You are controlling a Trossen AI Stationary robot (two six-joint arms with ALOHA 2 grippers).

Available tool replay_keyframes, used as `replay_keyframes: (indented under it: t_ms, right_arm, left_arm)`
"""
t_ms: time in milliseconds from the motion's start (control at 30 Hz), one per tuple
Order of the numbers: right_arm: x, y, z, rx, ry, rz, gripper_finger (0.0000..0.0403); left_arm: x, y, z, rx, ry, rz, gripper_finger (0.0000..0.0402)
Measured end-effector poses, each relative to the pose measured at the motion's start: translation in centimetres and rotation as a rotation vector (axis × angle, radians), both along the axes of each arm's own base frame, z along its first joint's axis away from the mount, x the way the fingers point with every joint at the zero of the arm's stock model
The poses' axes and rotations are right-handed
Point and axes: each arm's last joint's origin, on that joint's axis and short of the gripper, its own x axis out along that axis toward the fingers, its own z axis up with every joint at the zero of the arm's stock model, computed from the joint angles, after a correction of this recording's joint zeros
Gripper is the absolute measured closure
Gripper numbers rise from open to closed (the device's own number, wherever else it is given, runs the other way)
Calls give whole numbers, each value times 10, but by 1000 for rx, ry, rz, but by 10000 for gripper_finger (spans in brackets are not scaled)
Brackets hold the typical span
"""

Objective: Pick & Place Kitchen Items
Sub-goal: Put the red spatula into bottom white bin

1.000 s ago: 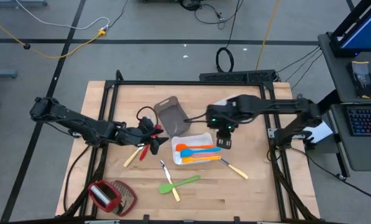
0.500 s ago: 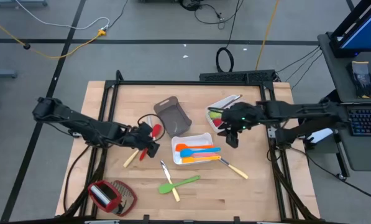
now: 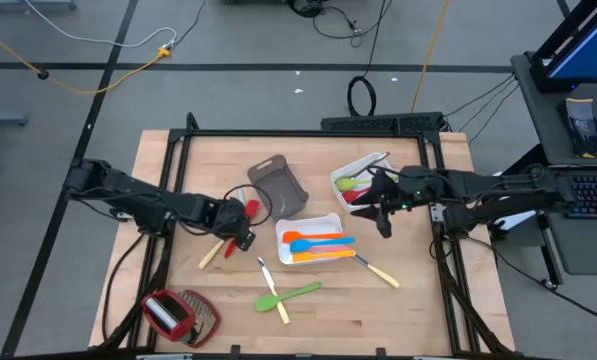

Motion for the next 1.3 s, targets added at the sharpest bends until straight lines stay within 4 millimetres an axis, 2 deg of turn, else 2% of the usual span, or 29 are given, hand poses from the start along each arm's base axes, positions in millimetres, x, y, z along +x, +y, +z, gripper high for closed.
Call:
replay_keyframes:
  t_ms: [367, 733, 933, 1300]
  right_arm:
    - [-2, 0, 0, 0, -5, 3, 268]
    - [-2, 0, 0, 0, -4, 3, 268]
    - [-2, 0, 0, 0, -4, 3, 268]
    - [-2, 0, 0, 1, -5, 4, 268]
  left_arm:
    - [2, 9, -2, 103, 5, -12, 131]
    - [3, -5, -15, 77, 88, -146, 131]
    - [10, -12, -23, 84, 75, -190, 131]
    - [16, -15, -39, 107, 115, -256, 131]
